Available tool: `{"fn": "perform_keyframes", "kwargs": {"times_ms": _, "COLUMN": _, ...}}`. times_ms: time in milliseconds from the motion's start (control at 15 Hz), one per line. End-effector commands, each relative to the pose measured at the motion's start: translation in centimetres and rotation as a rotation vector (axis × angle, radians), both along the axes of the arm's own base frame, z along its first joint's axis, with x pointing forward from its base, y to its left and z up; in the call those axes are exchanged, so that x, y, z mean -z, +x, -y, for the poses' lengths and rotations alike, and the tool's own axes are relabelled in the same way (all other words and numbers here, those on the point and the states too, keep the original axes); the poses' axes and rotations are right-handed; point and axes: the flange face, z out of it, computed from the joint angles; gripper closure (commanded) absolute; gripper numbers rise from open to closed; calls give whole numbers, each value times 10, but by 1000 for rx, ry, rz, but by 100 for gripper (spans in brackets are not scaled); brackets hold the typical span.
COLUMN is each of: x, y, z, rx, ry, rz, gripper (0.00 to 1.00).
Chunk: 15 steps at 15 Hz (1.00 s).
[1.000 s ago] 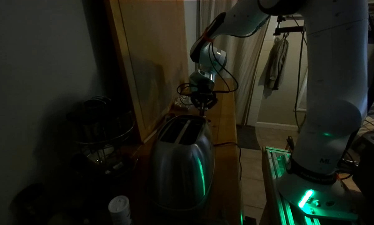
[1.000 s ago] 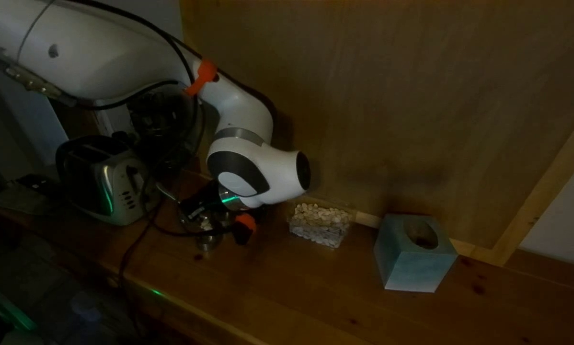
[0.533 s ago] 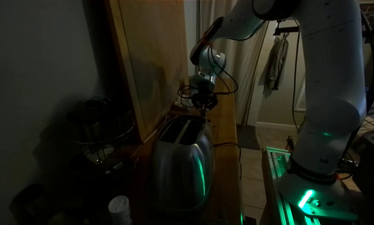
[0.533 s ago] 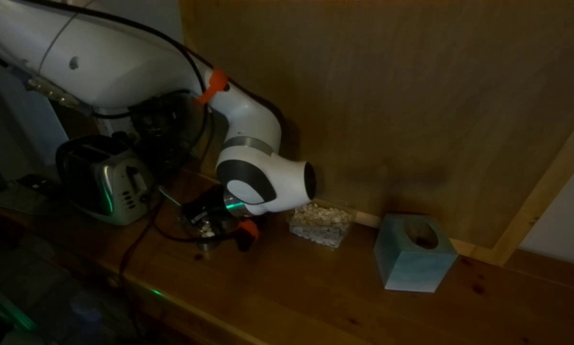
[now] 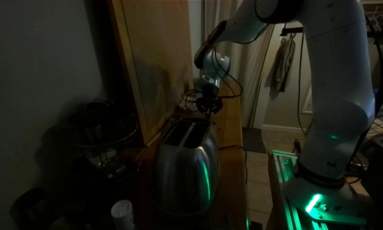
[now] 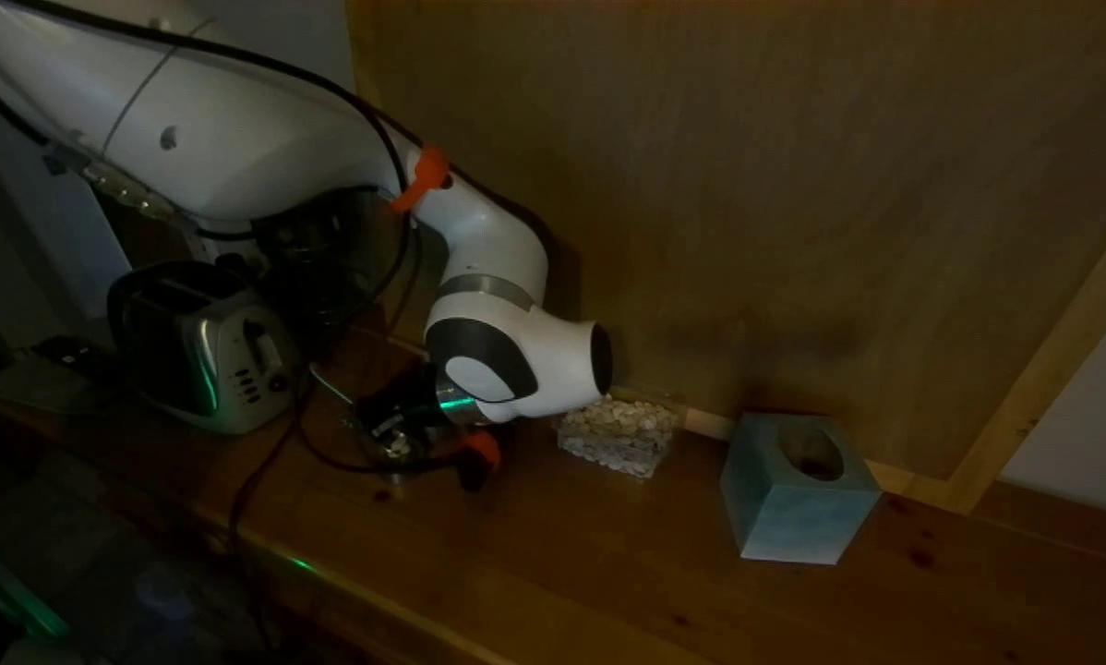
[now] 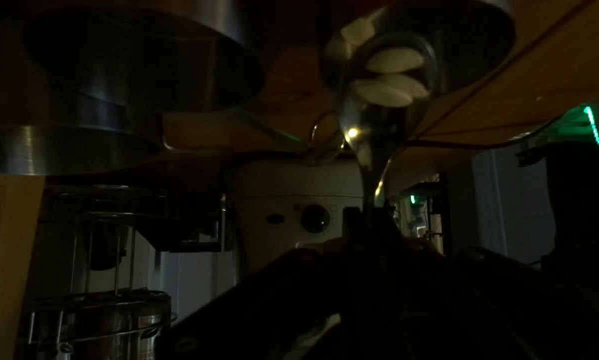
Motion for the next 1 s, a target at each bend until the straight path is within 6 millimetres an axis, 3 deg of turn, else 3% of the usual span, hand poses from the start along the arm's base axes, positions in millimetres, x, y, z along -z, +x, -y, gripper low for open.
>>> {"fn": "perform_keyframes", "kwargs": {"times_ms": 0, "x": -1, "y": 4, "z": 2, "rx": -7, "ry": 29, "rz": 14, "gripper": 98}}
{"fn": "perform_keyframes", "kwargs": {"times_ms": 933, "x": -3, "y": 1, "z": 3, "rx": 2, "ry": 11, "rz": 8, "gripper": 98}}
